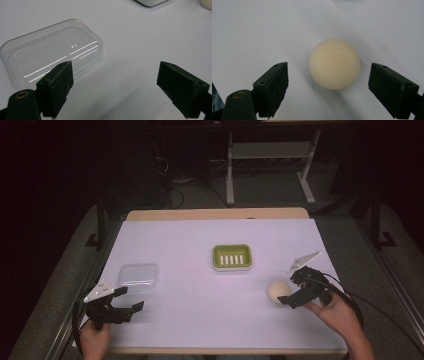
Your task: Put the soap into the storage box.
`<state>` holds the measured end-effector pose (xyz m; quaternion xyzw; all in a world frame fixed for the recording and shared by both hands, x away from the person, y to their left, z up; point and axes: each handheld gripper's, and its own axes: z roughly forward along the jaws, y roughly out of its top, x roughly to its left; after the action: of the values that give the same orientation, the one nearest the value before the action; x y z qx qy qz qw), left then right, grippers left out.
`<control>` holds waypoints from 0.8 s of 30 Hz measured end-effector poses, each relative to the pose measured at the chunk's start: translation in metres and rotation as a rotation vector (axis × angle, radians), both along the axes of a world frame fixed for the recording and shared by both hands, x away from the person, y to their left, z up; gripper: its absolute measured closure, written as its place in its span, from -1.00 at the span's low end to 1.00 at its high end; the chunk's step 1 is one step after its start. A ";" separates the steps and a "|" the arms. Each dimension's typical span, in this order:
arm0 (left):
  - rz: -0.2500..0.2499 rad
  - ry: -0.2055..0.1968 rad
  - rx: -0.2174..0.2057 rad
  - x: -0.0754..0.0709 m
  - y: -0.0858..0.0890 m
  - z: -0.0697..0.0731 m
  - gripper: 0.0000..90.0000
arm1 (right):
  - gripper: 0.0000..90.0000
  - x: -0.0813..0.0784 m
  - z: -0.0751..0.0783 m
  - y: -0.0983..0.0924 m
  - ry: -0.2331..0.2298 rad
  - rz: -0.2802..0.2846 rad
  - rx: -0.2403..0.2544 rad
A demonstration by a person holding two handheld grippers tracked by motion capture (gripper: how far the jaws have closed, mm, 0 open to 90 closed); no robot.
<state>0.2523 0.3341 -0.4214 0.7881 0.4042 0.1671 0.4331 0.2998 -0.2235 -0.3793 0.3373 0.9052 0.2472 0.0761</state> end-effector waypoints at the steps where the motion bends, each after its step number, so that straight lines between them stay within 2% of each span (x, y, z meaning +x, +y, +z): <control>1: 0.000 0.000 0.000 0.000 0.000 0.000 -0.71 | -0.65 0.000 0.000 0.000 0.000 0.000 0.000; 9: -0.001 0.000 0.004 0.000 0.000 0.001 -0.71 | -0.66 0.005 -0.003 0.003 0.017 0.002 -0.005; 24: 0.000 0.000 0.000 0.000 0.001 0.001 -0.71 | -0.67 0.022 -0.017 0.014 0.064 0.008 -0.057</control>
<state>0.2521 0.3347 -0.4207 0.7881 0.4041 0.1671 0.4333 0.3213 -0.2093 -0.3963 0.3392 0.9151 0.2106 0.0560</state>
